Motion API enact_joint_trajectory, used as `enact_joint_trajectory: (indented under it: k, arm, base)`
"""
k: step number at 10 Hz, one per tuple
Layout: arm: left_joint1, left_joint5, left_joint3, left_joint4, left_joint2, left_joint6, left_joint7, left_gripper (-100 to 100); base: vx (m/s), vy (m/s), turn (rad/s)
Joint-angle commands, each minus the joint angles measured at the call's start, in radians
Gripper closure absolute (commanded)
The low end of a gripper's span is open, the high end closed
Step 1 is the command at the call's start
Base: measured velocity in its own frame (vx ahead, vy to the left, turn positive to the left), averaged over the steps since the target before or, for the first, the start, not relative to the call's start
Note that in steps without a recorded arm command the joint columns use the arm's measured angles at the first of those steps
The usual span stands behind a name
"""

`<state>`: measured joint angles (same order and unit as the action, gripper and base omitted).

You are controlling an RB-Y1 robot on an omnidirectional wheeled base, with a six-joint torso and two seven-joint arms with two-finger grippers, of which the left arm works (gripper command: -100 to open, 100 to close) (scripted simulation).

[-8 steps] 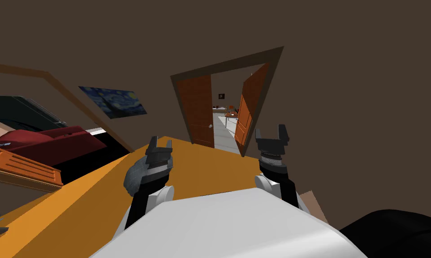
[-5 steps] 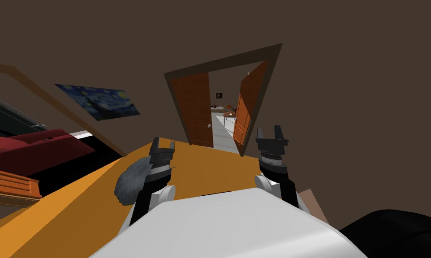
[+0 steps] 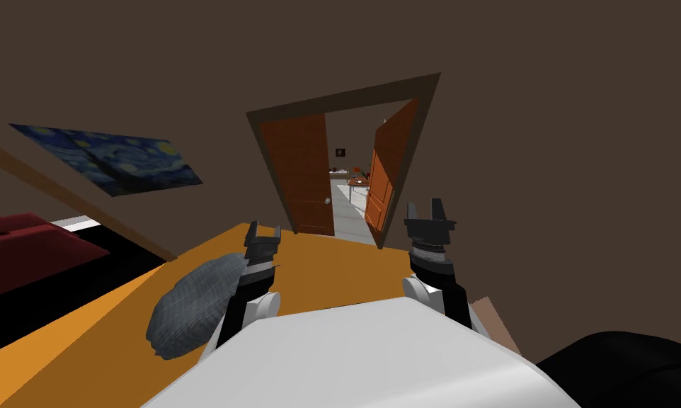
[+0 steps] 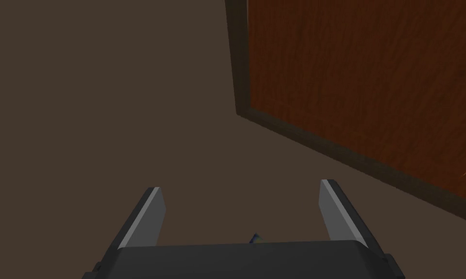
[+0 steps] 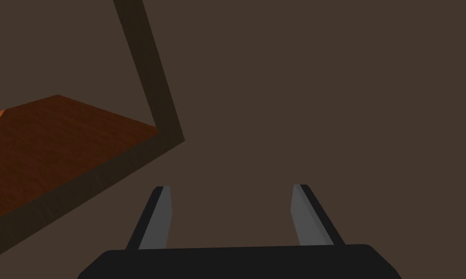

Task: Push the door open

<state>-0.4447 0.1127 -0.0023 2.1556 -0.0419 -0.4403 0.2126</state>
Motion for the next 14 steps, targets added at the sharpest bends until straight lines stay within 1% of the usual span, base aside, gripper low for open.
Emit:
enact_joint_trajectory:
  k: [1, 5, 6, 13, 14]
  arm:
    - [0.013, 0.021, -0.007, -0.041, -0.008, -0.015, 0.028, -100]
    - [0.033, 0.051, -0.013, -0.105, -0.021, -0.039, 0.067, -100]
    - [0.044, 0.068, -0.016, -0.14, -0.027, -0.052, 0.089, -100]
    - [0.085, 0.13, -0.028, -0.269, -0.044, -0.099, 0.168, -100]
    - [0.097, 0.148, -0.031, -0.308, -0.048, -0.113, 0.192, -100]
  base:
    - [0.147, 0.058, -0.161]
    - [0.089, 0.044, -0.097]
    - [0.117, 0.06, -0.175]
    - [0.096, 0.051, -0.118]
    - [0.102, 0.07, -0.192]
